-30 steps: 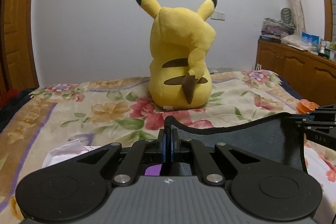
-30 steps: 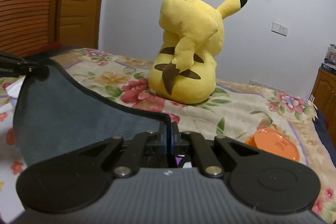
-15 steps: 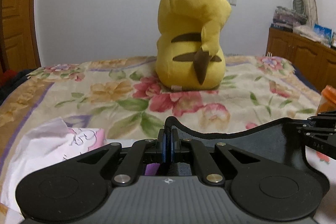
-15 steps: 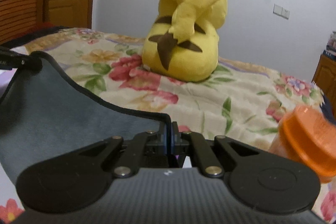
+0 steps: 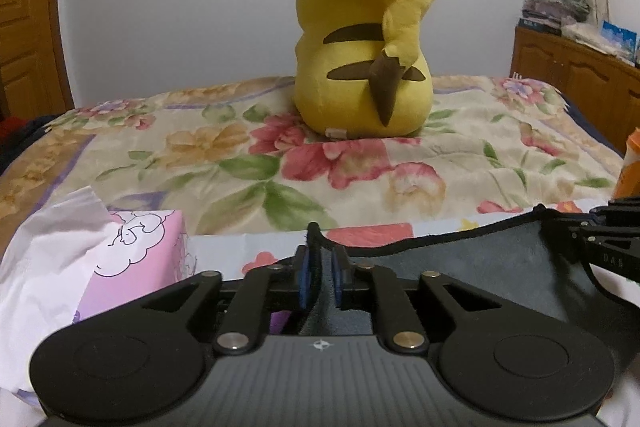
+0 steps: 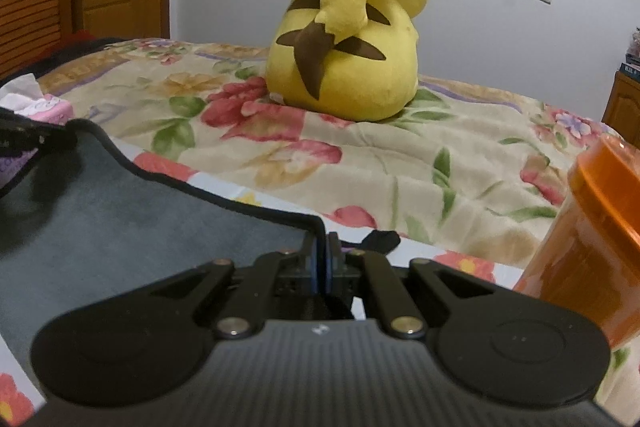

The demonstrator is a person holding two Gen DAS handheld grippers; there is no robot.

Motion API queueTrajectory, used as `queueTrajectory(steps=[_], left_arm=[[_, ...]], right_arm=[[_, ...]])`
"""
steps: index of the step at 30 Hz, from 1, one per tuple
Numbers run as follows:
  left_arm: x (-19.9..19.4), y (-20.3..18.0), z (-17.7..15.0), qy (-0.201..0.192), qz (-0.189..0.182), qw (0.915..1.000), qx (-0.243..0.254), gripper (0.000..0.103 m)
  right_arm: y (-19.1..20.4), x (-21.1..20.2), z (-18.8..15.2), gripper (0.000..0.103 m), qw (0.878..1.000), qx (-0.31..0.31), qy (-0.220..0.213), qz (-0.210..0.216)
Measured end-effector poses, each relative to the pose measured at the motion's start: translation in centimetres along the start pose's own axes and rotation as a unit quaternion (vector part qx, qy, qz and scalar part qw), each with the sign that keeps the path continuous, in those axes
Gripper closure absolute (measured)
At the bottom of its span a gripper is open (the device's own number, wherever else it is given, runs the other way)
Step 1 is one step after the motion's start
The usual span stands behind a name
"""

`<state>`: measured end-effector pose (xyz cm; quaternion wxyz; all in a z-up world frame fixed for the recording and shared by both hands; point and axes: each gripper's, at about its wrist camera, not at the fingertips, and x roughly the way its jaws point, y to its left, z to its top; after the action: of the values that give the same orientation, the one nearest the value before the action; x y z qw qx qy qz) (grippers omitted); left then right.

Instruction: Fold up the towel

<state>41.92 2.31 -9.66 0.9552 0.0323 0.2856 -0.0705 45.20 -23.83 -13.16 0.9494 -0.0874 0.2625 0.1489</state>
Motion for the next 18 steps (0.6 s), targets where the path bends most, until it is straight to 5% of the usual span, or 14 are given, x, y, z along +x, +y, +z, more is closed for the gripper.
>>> queueTrajectory(steps=[2,4,5,11,18], left_arm=[[-0.1,-0.2,0.0,-0.003,-0.001,1.0,0.003,0.063],[-0.5,-0.3,-0.1,-0.008,0.001,1.0,0.001,0.049],[-0.7,-0.3,-0.1,-0.01,-0.001,1.0,0.0,0.047],[-2.3,-0.9,0.1,-0.004,-0.015,0.9999,0.003,0.041],[-5.5,-1.9,0.0,-0.004,-0.026,0.9996,0.007,0.026]], right_arm=[[0.0,-0.1,0.1,0.092,1.0,0.0,0.001,-0.003],[-0.1,-0.5,0.1,0.059,1.0,0.004,0.0,-0.003],[-0.1,-0.7,0.1,0.052,1.0,0.008,-0.003,-0.001],[0.2,-2.5,0.3,0.049,1.0,0.02,0.006,0.005],[0.7,-6.0,0.6,0.034,0.999,0.033,0.006,0.0]])
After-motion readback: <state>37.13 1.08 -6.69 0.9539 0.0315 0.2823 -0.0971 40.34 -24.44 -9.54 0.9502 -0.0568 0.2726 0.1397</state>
